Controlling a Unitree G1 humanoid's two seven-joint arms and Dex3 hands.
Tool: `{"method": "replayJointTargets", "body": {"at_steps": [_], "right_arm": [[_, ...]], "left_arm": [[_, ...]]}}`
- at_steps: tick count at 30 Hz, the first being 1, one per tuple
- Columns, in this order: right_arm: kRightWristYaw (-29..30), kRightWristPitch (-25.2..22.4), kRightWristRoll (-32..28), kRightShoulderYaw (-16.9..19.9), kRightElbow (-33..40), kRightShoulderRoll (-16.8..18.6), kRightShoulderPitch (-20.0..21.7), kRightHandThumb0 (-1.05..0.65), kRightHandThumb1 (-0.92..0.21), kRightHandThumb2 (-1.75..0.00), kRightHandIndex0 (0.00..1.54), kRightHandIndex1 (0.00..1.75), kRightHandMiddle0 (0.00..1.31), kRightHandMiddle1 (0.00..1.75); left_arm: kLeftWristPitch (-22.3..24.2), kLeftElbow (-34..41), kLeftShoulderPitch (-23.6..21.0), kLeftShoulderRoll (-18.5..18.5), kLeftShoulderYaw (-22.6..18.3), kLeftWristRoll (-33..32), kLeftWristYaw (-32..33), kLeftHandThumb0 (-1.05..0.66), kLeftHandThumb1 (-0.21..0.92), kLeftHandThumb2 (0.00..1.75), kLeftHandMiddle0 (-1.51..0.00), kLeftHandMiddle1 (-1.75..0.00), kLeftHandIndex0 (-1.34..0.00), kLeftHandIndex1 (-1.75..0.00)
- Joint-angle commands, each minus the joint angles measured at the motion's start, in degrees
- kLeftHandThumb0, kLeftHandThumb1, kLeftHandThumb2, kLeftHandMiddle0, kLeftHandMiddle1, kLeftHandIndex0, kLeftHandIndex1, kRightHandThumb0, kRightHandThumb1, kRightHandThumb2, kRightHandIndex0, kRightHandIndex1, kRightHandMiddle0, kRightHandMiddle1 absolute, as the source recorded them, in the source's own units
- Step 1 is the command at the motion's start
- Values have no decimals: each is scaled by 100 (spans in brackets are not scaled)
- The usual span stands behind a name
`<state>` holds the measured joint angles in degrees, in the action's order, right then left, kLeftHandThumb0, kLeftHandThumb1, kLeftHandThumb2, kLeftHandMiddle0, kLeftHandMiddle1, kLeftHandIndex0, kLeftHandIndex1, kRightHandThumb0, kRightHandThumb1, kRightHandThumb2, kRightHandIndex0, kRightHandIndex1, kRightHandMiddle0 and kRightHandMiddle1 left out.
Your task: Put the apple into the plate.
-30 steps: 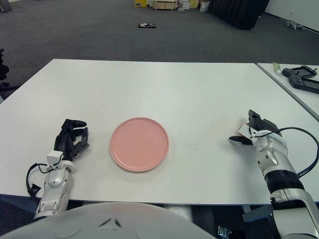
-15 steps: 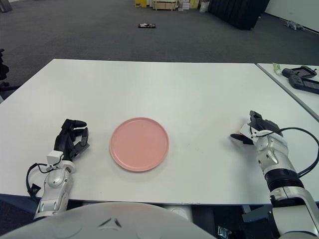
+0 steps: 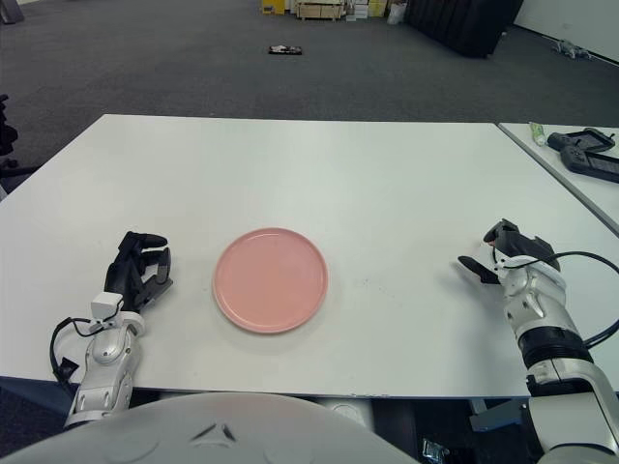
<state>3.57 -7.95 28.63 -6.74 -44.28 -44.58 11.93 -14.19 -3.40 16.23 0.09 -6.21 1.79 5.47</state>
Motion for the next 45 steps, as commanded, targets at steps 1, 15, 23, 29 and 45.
{"method": "replayJointTargets", "body": {"at_steps": [1,15,23,29,45], "right_arm": [[-20,2,98,-193,-524,44,-159,-35,-42,-116,52,169,49,174],[667,-130,-46,240,1195,69,-1075,-1,-7,-156,86,161,56,175],[1035,-450,-249,995,2792,430,-1844,0,-5,-159,86,165,56,175],[1444,-374,-383,1408,2994,846,-1860,0,-5,-161,85,168,57,175],[2145,-279,-331,1884,3730,1598,-1894,0,-8,-159,81,172,55,175]], "left_arm": [[104,-39,44,0,-14,13,27,-38,72,80,-58,-167,-31,-175],[141,-20,31,-20,-55,44,73,-38,72,80,-60,-166,-31,-175],[113,-63,-2,-28,-89,32,70,-38,72,80,-60,-165,-31,-175],[-28,-138,-22,-44,-96,-11,19,-37,73,80,-60,-165,-31,-175],[40,-102,-8,-23,-95,57,109,-37,73,79,-56,-166,-31,-175]]}}
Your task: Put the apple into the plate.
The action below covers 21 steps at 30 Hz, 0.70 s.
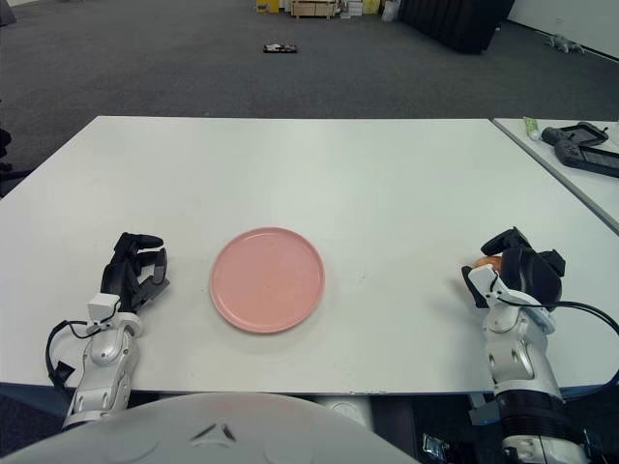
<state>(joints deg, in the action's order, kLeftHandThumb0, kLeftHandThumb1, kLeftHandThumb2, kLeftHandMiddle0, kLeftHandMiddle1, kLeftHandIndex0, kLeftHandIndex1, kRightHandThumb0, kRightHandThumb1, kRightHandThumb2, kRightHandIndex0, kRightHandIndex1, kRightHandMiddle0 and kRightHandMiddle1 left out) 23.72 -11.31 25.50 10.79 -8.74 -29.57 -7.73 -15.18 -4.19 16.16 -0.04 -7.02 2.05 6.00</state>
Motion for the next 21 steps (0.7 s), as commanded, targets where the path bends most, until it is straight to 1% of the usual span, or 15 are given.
{"method": "replayJointTargets", "body": {"at_steps": [1,6,13,21], "right_arm": [[162,65,-12,154,224,134,67,0,-8,-159,81,172,55,175],[352,123,65,232,399,279,60,0,-9,-158,80,171,54,175],[536,284,123,284,395,347,75,0,-10,-156,80,170,53,175],[655,568,84,368,375,384,130,0,-10,-156,80,170,53,175]], "left_arm": [[138,-23,1,-7,-15,27,54,-37,73,79,-55,-166,-31,-175],[61,-55,2,16,-24,-31,26,-37,74,78,-54,-167,-30,-175],[13,-75,-3,34,-21,-32,35,-37,74,78,-54,-168,-30,-175],[153,-27,0,34,4,37,75,-38,73,80,-56,-167,-31,-175]]}}
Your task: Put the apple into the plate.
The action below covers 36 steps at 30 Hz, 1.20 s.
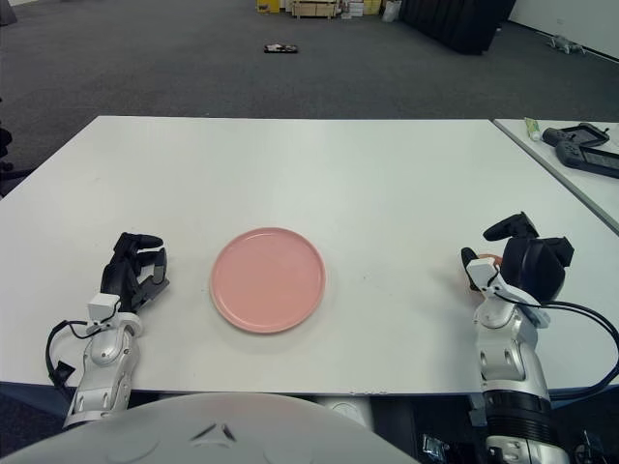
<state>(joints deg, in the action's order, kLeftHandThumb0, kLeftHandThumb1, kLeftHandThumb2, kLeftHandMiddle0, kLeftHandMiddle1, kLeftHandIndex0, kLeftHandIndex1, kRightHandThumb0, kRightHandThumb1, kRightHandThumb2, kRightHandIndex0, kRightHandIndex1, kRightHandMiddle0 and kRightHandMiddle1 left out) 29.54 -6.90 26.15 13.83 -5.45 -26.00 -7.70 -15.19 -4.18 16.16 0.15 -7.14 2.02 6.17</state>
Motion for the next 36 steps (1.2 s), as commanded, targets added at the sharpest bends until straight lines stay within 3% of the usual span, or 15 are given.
{"method": "replayJointTargets", "body": {"at_steps": [1,11,22,24,26,28,30,31,35,36], "right_arm": [[80,153,25,69,54,25,139,-1,-10,-156,80,170,53,175],[-75,131,94,-43,709,191,174,0,-7,-160,82,171,56,175],[-588,546,143,-27,897,-85,10,-1,-4,-163,83,172,58,175],[-638,644,155,-4,912,-136,-17,-1,-9,-156,80,174,57,169],[-775,683,83,67,927,-208,-67,-1,-21,-141,71,174,52,161],[-993,739,-57,218,895,-351,-152,-18,-51,-103,36,174,39,167],[-1178,847,-151,379,831,-513,-254,-39,-50,-95,18,154,20,141],[-1249,899,-173,442,812,-575,-301,-50,-49,-92,12,134,13,123],[-1449,1145,-210,602,781,-720,-526,-71,-49,-83,2,78,3,81],[-1493,1176,-207,627,772,-743,-578,-72,-49,-82,2,72,2,77]], "left_arm": [[150,-32,-1,15,19,48,60,-38,73,80,-56,-167,-31,-175],[142,-61,-12,24,33,66,65,-38,73,80,-59,-165,-31,-175],[126,-49,7,28,36,66,76,-38,73,80,-59,-165,-31,-175],[149,-36,20,25,30,72,84,-38,72,80,-59,-165,-31,-175],[164,-28,28,24,26,76,89,-38,72,80,-59,-165,-31,-175],[162,-29,31,23,24,73,91,-38,72,80,-58,-165,-31,-175],[150,-37,34,19,17,58,79,-38,73,80,-58,-165,-31,-175],[144,-40,36,15,14,47,71,-37,73,80,-58,-164,-31,-175],[130,-47,39,4,6,2,33,-37,73,79,-57,-165,-31,-175],[134,-43,40,2,6,-2,29,-37,73,79,-56,-165,-31,-175]]}}
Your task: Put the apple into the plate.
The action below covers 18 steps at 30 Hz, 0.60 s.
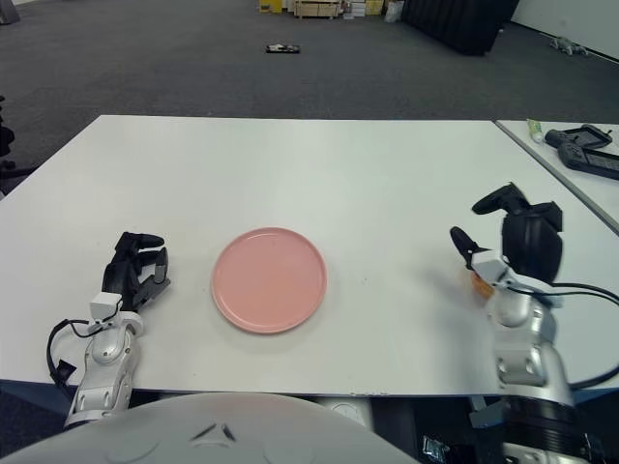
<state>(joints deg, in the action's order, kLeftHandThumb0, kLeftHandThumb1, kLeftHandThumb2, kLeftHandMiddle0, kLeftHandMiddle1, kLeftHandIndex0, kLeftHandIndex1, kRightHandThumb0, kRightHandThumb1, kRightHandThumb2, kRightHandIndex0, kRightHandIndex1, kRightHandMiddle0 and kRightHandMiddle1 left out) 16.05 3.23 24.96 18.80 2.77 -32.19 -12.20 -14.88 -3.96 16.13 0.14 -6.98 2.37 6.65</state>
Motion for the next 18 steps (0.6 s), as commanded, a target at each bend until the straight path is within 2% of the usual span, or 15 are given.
{"method": "replayJointTargets", "body": {"at_steps": [1,2,4,7,14,18], "right_arm": [[-177,184,-83,147,-54,-136,-164,-76,-50,-80,1,48,1,60],[-217,143,-43,146,-33,-146,-190,-78,-50,-79,1,33,1,49],[-309,-42,71,138,58,-151,-237,-90,-55,-71,0,17,0,26],[-391,-217,166,148,149,-127,-280,-100,-62,-57,0,5,0,8],[-442,-767,586,113,323,-52,-611,-104,-68,-37,0,0,0,0],[-517,-963,729,121,464,-54,-768,-105,-68,-32,0,0,0,0]], "left_arm": [[106,-61,44,0,-11,-42,-23,-37,73,79,-56,-165,-31,-175],[111,-56,44,-4,-8,-40,-25,-37,73,79,-56,-165,-31,-175],[130,-44,45,-14,-3,-28,-25,-37,73,79,-57,-165,-31,-175],[152,-32,47,-22,-1,-22,-26,-37,73,79,-58,-166,-31,-175],[191,-26,39,-41,9,-3,-24,-37,73,79,-58,-165,-31,-175],[228,-11,44,-59,22,15,-37,-38,73,79,-58,-165,-31,-175]]}}
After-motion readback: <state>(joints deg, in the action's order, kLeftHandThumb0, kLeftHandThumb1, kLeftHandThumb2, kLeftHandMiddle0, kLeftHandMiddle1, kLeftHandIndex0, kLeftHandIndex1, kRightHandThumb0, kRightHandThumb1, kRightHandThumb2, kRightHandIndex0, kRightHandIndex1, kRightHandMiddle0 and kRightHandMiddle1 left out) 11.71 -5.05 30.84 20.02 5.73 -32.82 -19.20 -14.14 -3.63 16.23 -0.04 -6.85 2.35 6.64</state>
